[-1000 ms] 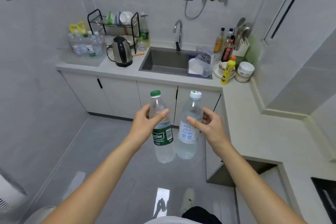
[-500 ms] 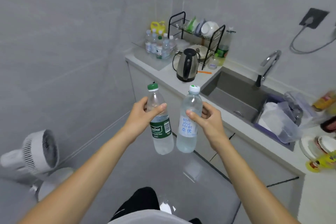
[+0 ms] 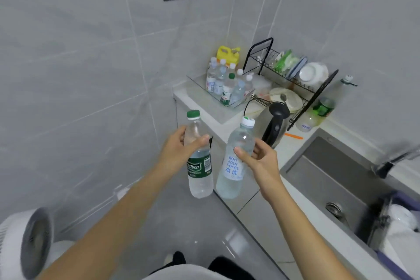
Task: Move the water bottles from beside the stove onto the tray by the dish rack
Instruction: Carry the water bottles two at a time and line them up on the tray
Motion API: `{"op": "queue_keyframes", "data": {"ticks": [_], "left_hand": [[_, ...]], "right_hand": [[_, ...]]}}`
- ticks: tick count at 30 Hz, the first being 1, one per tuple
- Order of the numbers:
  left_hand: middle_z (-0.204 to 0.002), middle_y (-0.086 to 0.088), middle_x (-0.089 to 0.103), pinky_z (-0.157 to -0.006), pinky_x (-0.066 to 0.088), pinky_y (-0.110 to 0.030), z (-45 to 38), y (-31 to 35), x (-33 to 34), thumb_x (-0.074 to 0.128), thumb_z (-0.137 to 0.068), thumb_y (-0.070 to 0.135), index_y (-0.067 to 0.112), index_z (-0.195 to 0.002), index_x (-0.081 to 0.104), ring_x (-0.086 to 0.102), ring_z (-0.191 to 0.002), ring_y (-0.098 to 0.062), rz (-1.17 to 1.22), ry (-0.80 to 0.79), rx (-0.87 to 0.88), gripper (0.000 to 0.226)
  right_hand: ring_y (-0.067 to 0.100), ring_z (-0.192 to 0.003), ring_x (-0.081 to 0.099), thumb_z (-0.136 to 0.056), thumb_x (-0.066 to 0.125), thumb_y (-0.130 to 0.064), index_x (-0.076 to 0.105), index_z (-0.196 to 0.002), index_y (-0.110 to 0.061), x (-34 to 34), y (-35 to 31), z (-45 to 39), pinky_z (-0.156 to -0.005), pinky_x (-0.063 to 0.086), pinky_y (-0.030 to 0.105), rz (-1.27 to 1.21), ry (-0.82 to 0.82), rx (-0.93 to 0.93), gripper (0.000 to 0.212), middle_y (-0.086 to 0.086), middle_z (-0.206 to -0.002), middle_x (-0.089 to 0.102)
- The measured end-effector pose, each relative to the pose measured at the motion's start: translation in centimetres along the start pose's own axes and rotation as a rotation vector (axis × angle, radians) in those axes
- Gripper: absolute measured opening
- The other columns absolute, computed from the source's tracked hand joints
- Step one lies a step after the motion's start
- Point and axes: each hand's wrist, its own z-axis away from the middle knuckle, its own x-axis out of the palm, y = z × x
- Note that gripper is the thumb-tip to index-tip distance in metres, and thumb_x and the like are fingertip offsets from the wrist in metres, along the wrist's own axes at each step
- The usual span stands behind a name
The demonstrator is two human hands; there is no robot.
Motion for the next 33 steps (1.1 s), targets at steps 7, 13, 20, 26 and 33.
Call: {"op": "queue_keyframes", "data": {"ticks": [7,13,20,26,33], "left_hand": [[-0.102,0.006,0.079,-0.080,0.059,-0.028,-13.7,1.7,0.7,0.081,-0.088,0.041,0.021,-0.114,0.070,0.077,-0.090,-0.009,-0.085,-0.037,0.020,0.034],[-0.101,0.008,0.078,-0.073,0.055,-0.023,-25.4,3.1,2.8,0.083,-0.085,0.040,0.020,-0.112,0.070,0.074,-0.091,-0.009,-0.148,-0.003,0.042,0.036],[-0.105,0.013,0.076,-0.075,0.053,-0.029,-37.1,6.1,3.6,0.087,-0.081,0.046,0.027,-0.112,0.067,0.071,-0.092,-0.008,-0.247,0.024,0.127,0.042],[-0.104,0.023,0.073,-0.072,0.048,-0.008,-46.1,5.9,5.9,0.087,-0.082,0.043,0.040,-0.116,0.064,0.066,-0.091,0.015,-0.298,-0.131,0.189,0.042],[-0.116,0.020,0.074,-0.100,0.057,-0.044,-55.2,0.5,6.4,0.088,-0.067,0.060,0.037,-0.122,0.063,0.070,-0.111,-0.005,-0.338,-0.416,0.196,0.064]], "right_hand": [[0.022,-0.110,0.074,-0.081,0.089,-0.012,0.069,-0.119,-0.011,1.1,0.2,-12.7,-0.100,0.059,0.043,-0.017,0.054,0.030,0.042,0.004,-0.115,0.078],[0.019,-0.108,0.072,-0.079,0.091,-0.017,0.069,-0.115,-0.018,0.6,0.4,-25.2,-0.091,0.059,0.029,0.032,0.053,-0.033,0.042,-0.002,-0.113,0.077],[0.015,-0.098,0.070,-0.079,0.092,-0.020,0.066,-0.115,-0.016,0.2,-0.5,-37.0,-0.081,0.055,0.023,0.118,0.109,-0.090,0.045,-0.001,-0.110,0.075],[0.021,-0.103,0.069,-0.074,0.095,-0.024,0.062,-0.118,-0.018,1.1,1.8,-43.0,-0.085,0.060,0.030,0.189,0.205,-0.078,0.055,-0.001,-0.112,0.072],[0.004,-0.102,0.069,-0.073,0.096,-0.026,0.061,-0.121,-0.023,4.4,6.2,-46.0,-0.086,0.058,0.025,0.223,0.386,0.071,0.060,-0.007,-0.115,0.071]]}}
